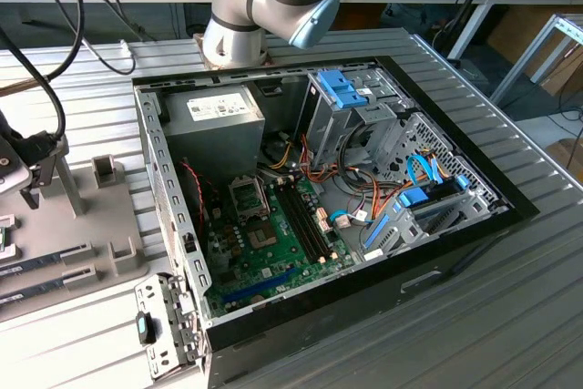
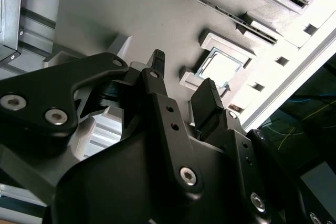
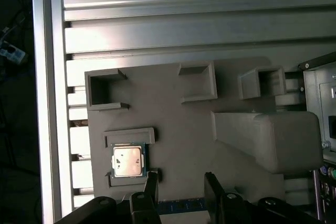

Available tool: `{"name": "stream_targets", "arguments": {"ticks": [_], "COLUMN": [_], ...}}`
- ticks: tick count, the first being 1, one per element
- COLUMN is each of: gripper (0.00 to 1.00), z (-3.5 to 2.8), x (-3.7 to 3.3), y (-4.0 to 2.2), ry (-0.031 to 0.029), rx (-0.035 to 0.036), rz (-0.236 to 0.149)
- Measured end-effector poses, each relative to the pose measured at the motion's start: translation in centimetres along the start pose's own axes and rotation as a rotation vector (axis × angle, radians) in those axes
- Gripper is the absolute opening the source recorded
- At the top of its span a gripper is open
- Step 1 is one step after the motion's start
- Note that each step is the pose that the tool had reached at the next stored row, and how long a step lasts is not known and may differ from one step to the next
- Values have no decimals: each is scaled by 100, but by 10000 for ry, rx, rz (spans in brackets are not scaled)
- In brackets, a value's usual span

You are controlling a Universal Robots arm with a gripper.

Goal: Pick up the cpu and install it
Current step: 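Pick up the cpu and move it towards the insertion slot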

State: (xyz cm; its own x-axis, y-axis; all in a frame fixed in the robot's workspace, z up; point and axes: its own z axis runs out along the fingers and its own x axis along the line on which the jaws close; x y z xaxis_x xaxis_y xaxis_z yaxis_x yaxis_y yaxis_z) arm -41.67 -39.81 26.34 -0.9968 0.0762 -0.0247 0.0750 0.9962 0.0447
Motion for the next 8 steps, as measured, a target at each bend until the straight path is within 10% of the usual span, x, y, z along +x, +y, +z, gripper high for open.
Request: {"name": "stream_targets", "arguments": {"ticks": [8], "gripper": [48], "z": [13], "x": [56], "y": [-2], "ry": [0], "rx": [0], "rz": [1]}}
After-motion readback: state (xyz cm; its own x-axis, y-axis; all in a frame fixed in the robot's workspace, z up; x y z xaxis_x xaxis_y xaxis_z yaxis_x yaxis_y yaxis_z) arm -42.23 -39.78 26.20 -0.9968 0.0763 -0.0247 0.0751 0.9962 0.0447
